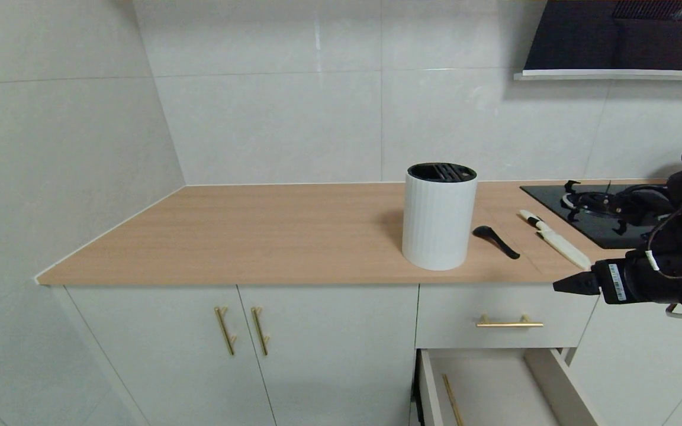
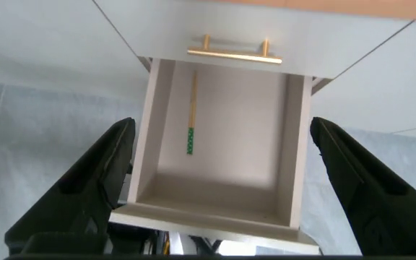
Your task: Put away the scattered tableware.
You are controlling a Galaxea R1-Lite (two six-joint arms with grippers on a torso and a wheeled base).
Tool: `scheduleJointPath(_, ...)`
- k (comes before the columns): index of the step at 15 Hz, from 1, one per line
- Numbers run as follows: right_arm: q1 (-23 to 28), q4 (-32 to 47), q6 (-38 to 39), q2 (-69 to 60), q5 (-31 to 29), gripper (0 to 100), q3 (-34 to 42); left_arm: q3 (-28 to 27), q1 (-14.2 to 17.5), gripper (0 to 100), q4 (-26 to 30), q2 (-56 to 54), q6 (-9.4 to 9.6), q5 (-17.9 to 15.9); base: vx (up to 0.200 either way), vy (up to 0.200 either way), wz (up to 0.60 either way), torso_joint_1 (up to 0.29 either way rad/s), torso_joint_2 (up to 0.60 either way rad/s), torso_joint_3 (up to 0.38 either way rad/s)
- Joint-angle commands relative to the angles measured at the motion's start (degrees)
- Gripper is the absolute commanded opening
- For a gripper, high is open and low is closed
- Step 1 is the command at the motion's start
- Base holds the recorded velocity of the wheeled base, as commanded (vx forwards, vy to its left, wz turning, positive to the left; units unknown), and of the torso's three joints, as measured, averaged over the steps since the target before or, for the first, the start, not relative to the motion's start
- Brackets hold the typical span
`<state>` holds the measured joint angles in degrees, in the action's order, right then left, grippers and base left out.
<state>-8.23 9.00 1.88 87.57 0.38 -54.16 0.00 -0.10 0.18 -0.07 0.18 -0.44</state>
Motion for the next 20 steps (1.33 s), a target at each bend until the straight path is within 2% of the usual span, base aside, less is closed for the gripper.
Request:
scheduleJointPath(1,0.5,-2.9,-1.3,3.8,1.0,100,-2.1,0.0,0.0,100,0.0,0.1,-0.01,0.0,0.0,0.0,0.0,0.022,-0.06,-0.017)
scheduleJointPath(3,2.3,-7.4,-3.6,10.4,4.5,100,-8.3,0.0,0.0,100,0.0,0.1,-0.01,0.0,0.0,0.0,0.0,0.0,0.0,0.0)
scheduleJointPath(5,2.7,-7.8,-4.1,15.3,7.5,100,-13.8,0.0,0.0,100,0.0,0.1,-0.01,0.0,0.0,0.0,0.0,0.0,0.0,0.0)
scheduleJointPath(6,3.4,-7.9,-6.6,21.6,8.8,100,-19.4,0.0,0.0,100,0.0,0.1,-0.01,0.0,0.0,0.0,0.0,0.0,0.0,0.0)
scheduleJointPath(9,5.2,-8.1,-9.0,31.5,9.0,100,-26.7,0.0,0.0,100,0.0,0.1,-0.01,0.0,0.0,0.0,0.0,0.0,0.0,0.0)
scheduleJointPath(12,5.5,-13.1,-10.1,35.8,9.8,100,-27.4,0.0,0.0,100,0.0,0.1,-0.01,0.0,0.0,0.0,0.0,0.0,0.0,0.0)
scheduleJointPath(13,5.6,-17.5,-10.1,38.6,9.8,100,-27.2,0.0,0.0,100,0.0,0.1,-0.01,0.0,0.0,0.0,0.0,0.0,0.0,0.0)
scheduleJointPath(16,5.8,-18.5,-10.2,40.7,10.3,100,-27.8,0.0,0.0,100,0.0,0.1,-0.01,0.0,0.0,0.0,0.0,0.0,0.0,0.0)
scheduleJointPath(20,6.1,-27.5,-9.9,45.1,11.0,100,-28.2,0.0,0.0,100,0.0,0.1,-0.01,0.0,0.0,0.0,0.0,0.0,0.0,0.0)
